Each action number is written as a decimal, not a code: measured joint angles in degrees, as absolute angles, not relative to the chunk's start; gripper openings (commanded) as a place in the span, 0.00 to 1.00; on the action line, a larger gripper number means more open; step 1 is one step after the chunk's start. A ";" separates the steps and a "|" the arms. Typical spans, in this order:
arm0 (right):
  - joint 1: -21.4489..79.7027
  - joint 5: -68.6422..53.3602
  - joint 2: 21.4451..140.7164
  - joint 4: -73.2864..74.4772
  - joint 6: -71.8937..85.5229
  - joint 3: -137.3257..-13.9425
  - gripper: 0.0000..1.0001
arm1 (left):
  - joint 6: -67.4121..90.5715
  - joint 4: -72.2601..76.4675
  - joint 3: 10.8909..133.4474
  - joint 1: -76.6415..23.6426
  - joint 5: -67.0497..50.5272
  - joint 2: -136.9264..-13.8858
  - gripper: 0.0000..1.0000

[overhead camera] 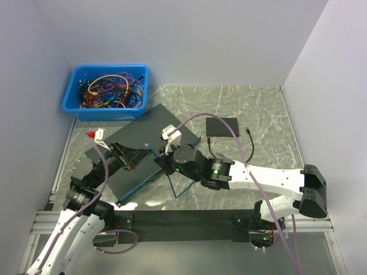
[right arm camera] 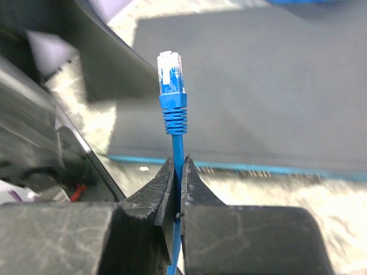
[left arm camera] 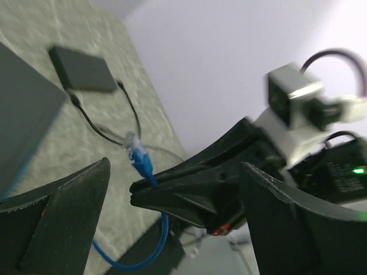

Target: Insert the plug into the switch port

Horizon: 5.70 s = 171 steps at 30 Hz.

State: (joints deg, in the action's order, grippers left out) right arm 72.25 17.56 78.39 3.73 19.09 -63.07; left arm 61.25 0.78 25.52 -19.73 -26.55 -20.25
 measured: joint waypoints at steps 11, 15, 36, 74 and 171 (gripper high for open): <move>65.76 12.03 65.30 -0.21 23.03 -52.66 0.00 | 50.76 -6.02 28.80 -19.75 -19.59 -3.44 0.76; 64.20 8.38 63.75 -2.96 24.18 -52.77 0.00 | 50.81 -3.11 21.89 -19.77 -24.32 -3.01 0.82; 62.41 6.83 74.22 -0.69 27.94 -63.57 0.00 | 46.13 -2.44 21.89 -22.02 -22.72 -17.37 0.74; 61.12 9.39 76.01 1.74 36.29 -60.01 0.00 | 42.50 -3.09 31.68 -70.52 32.64 -42.63 0.11; 48.97 28.95 41.08 28.03 22.20 -62.39 0.00 | 42.76 -10.33 30.55 -71.88 41.36 -30.68 0.77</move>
